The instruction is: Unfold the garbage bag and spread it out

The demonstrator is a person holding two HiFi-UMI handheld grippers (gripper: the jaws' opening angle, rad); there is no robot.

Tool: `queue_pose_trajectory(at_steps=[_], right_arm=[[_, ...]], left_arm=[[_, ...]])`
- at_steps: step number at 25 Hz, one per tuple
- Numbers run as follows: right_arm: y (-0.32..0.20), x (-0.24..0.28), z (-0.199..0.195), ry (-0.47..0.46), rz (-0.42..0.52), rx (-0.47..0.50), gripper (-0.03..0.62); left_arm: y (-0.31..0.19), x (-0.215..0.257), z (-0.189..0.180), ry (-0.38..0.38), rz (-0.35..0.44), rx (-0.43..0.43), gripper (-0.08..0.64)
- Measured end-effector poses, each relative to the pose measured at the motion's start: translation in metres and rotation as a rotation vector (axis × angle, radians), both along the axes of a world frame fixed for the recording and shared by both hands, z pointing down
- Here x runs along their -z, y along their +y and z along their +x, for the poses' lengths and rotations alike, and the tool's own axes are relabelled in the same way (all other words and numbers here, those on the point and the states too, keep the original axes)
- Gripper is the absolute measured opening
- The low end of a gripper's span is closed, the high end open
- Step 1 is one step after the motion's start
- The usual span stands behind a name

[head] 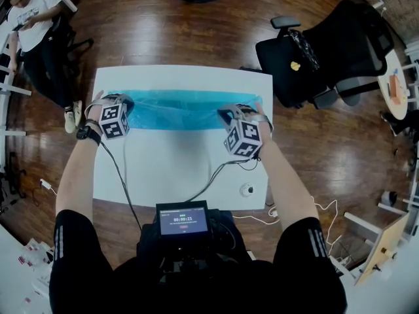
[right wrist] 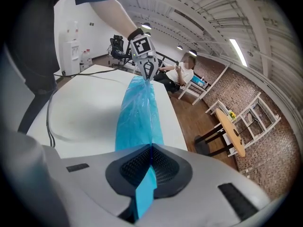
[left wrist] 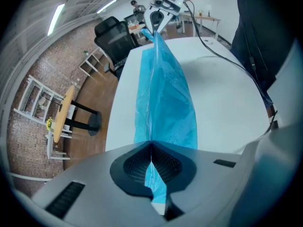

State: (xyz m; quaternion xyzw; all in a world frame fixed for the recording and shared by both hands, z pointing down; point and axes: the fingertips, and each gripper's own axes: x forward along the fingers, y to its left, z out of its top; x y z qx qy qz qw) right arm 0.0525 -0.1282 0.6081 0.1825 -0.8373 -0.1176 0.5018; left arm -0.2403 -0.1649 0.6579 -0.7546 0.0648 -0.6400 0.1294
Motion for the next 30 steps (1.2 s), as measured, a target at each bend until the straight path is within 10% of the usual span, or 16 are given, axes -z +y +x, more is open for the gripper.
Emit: queue_pose_trajectory(at_steps=[30], right_arm=[[0.057, 0.009, 0.025, 0.014, 0.257, -0.201, 0.024]], left_arm=[[0.115, 0.044, 0.016, 0.089, 0.371, 0.021, 0.008]])
